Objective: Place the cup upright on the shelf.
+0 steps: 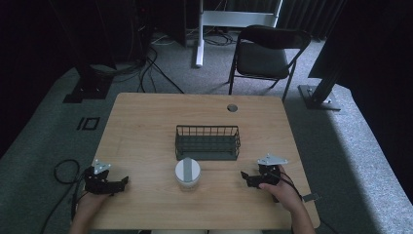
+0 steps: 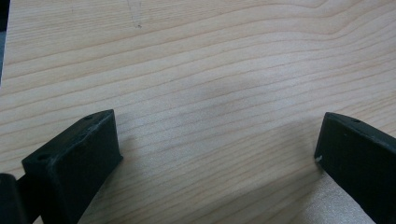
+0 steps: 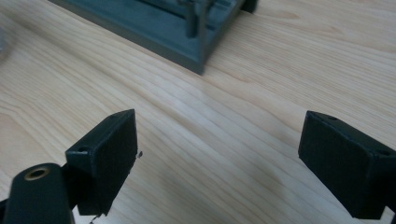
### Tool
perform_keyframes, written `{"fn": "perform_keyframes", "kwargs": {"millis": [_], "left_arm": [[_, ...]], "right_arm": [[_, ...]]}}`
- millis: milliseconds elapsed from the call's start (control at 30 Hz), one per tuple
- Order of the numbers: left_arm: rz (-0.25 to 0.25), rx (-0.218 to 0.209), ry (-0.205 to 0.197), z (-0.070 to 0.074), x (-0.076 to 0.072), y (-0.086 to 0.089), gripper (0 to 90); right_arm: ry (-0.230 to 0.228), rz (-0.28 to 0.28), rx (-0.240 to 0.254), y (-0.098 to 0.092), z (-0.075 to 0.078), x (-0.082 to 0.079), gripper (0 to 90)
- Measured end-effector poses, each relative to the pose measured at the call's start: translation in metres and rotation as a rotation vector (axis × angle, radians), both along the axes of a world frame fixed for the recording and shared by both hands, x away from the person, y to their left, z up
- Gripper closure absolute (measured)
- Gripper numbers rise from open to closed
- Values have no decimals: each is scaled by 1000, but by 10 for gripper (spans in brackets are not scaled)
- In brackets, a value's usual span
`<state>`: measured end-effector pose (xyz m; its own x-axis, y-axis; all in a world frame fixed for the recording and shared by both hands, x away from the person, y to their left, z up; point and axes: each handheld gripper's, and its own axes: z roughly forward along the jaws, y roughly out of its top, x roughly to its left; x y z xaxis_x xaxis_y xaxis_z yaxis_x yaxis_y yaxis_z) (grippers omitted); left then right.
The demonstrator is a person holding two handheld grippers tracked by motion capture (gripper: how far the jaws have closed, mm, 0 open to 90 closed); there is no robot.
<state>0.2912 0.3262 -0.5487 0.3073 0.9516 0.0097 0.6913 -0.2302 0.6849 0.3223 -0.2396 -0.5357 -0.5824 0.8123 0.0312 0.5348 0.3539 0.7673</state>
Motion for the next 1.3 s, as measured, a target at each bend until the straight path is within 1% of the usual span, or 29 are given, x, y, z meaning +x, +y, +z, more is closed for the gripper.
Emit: {"fn": "perform_keyframes", "kwargs": {"millis": [67, 300, 333, 400, 433, 533, 700, 833, 867, 967, 1300], "left_arm": [[0, 0, 0, 0, 0, 0, 1], [0, 0, 0, 0, 0, 0, 1], [0, 0, 0, 0, 0, 0, 1], [0, 0, 0, 0, 0, 0, 1], [0, 0, 0, 0, 0, 0, 1], [0, 0, 0, 0, 0, 0, 1], [0, 0, 0, 0, 0, 0, 1], [0, 0, 0, 0, 0, 0, 2], [0, 0, 0, 0, 0, 0, 2], [0, 0, 0, 0, 0, 0, 1], [0, 0, 0, 0, 0, 0, 1]], "right_arm": [[-3, 13, 7, 4, 1, -1, 117], [-29, 75, 8, 20, 6, -5, 120], [-27, 81, 17, 23, 7, -6, 119], [-32, 99, 14, 26, 8, -6, 120], [-32, 99, 14, 26, 8, -6, 120], [-30, 133, 17, 35, 9, -8, 120], [-25, 169, 35, 46, 10, -10, 119], [-26, 199, 40, 56, 10, -12, 120], [-29, 211, 35, 58, 10, -13, 120], [-29, 237, 43, 66, 11, -15, 120], [-25, 300, 61, 86, 12, -21, 129]]}}
